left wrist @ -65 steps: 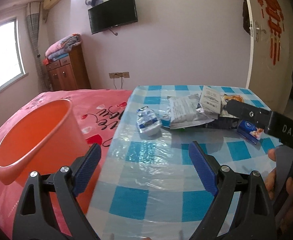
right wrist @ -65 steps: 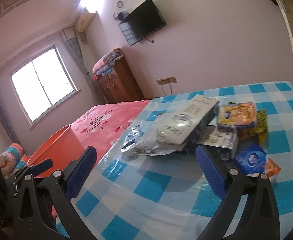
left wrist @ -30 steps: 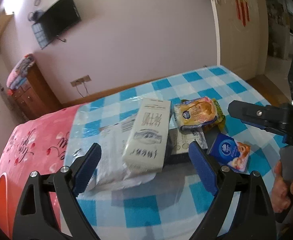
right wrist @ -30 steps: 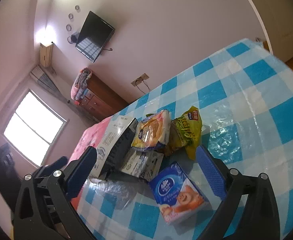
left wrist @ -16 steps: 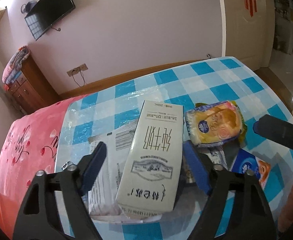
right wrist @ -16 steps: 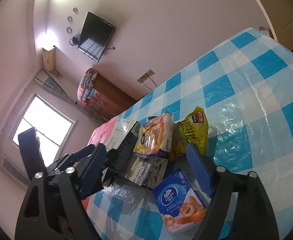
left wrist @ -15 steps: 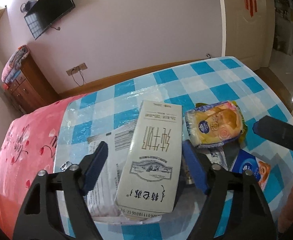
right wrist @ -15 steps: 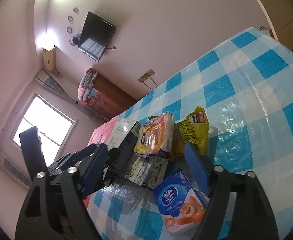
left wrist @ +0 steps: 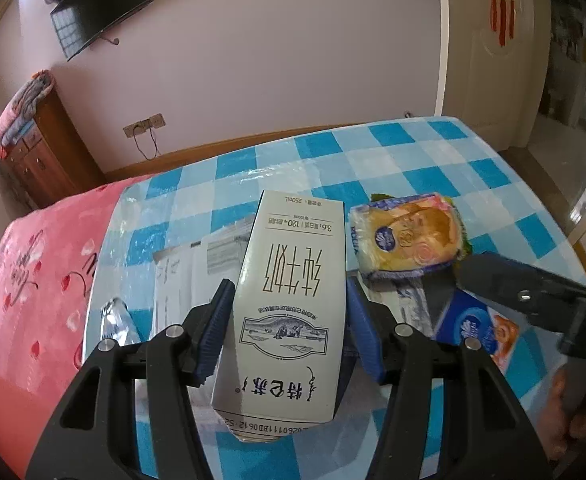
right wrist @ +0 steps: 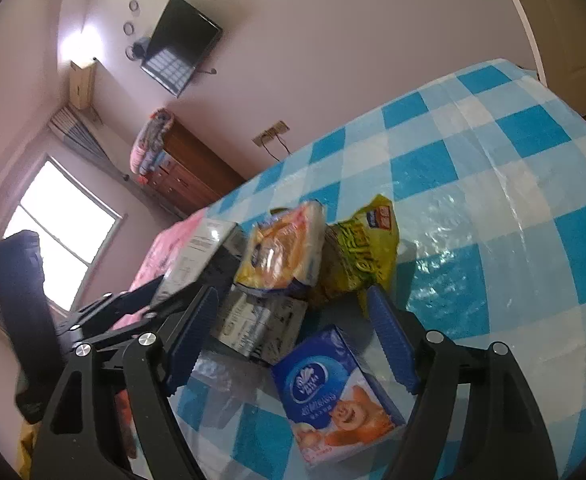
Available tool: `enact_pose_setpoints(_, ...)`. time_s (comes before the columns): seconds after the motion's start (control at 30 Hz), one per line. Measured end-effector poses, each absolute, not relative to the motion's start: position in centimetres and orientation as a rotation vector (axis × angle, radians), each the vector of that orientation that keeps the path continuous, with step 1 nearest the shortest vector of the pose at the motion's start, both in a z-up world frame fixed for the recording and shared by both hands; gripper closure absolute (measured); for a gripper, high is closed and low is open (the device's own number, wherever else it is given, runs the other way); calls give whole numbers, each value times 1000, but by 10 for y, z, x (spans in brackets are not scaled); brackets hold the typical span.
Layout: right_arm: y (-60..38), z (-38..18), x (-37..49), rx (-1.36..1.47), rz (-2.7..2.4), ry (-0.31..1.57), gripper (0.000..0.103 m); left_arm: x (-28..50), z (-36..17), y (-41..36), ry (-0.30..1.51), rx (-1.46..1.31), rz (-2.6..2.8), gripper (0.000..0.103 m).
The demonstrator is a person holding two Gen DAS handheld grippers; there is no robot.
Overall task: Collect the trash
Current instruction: 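Grasp the white milk carton with the left tool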
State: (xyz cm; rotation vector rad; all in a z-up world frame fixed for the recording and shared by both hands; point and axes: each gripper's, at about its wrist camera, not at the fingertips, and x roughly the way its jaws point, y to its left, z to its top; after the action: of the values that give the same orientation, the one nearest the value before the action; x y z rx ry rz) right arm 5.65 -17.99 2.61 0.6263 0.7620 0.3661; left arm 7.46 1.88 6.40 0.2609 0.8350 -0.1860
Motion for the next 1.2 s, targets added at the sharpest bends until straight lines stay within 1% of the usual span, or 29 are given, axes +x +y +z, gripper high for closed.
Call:
enact_pose_setpoints(0.1,-180,23,56,610,360,782,24,64,70,24,821,223,-187,46)
enact_pose_setpoints(0.13,-181,23,55,600,356,787,22,59,73,25,813,208,-187,46)
enact_pose_setpoints(0.2,-181,22,52,578,340,801,14,49,77,29,801,184,-187,46)
enact_pose_setpoints(0.23,-180,22,51,562,331,809,14,45,78,31,797,176,-187,46)
enact_pose_setpoints(0.43,-161,18,38,424,332,863,14,16,84,45,785,123,-178,46)
enact_pose_setpoints(0.7,-146,15,25,308,333,878,14,-19,94,66,766,73,-150,46)
enact_pose_setpoints(1.2,-131,12,15,204,314,884,14,-64,81,119,822,32,-67,46)
